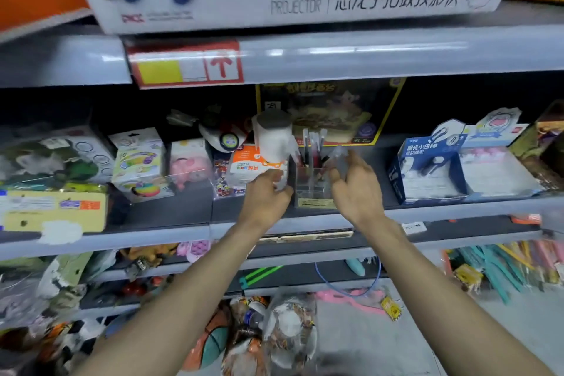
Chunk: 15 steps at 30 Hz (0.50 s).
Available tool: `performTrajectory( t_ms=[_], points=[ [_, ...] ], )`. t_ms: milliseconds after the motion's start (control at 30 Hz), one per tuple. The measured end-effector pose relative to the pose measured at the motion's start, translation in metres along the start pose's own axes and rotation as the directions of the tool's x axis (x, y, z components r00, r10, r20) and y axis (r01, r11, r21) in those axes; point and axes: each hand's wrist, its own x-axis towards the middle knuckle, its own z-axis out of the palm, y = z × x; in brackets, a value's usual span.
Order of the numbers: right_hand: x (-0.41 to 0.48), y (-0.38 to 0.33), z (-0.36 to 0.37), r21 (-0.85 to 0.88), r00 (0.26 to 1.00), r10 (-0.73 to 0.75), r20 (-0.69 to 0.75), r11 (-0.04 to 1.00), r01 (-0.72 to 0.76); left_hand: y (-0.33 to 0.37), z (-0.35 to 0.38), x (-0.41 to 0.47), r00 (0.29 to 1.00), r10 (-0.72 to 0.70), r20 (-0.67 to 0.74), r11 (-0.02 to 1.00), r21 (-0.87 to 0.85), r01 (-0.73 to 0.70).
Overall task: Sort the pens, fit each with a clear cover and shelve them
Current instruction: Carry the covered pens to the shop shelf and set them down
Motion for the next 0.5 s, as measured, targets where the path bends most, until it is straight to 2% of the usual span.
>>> performTrajectory(
  t_ms=[100,200,333,500],
  points=[
    [-0.036,-0.012,-0.005,-0.103,0.999,-0.006,0.047,0.995,0.010,-0.008,-0.020,-0.035,0.995,0.014,0.101,0.987,0.155,-0.030],
    [-0.077,-0.029,-0.008,-0.190,0.991,-0.052,0.126,0.979,0.075,-0.013,-0.040,-0.070,0.990,0.016,0.142,0.972,0.229,-0.049],
    [-0.139,-0.055,-0.009,-0.304,0.959,-0.158,0.235,0.925,0.227,-0.021,-0.074,-0.125,0.997,0.053,0.064,0.957,0.280,-0.069],
    [-0.211,-0.087,0.001,-0.338,0.910,-0.247,0.334,0.869,0.361,-0.057,-0.120,-0.207,0.998,0.053,-0.034,0.957,0.287,-0.041]
  ],
)
